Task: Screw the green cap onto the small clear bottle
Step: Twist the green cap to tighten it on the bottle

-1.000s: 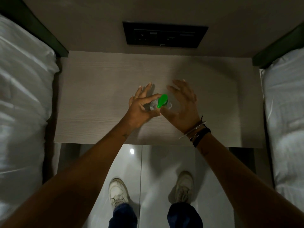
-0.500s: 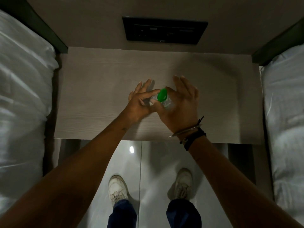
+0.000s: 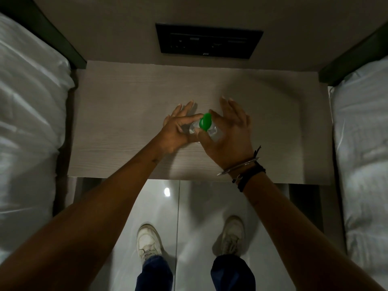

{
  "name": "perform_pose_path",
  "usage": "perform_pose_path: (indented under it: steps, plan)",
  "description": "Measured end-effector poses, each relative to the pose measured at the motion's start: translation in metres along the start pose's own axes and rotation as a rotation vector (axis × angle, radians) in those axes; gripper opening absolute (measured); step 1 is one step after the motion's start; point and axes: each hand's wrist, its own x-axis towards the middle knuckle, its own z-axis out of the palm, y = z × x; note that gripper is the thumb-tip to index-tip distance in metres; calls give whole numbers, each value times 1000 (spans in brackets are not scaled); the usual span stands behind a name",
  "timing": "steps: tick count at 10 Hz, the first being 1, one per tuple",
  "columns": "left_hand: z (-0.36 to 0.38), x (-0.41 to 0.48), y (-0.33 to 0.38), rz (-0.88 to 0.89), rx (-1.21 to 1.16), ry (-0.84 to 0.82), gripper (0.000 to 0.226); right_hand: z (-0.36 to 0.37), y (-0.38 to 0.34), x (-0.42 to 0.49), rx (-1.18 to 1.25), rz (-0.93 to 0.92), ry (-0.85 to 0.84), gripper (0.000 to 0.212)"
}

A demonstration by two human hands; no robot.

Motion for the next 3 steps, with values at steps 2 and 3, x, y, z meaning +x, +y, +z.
perform_pose_path:
  steps: [2, 3]
  plan:
    - [-8, -1, 23, -43, 211, 10, 81, -21, -11, 1, -43, 26, -30, 71]
    - [-11, -10, 38, -70, 389, -48, 105, -38, -14, 0, -16, 67, -40, 83]
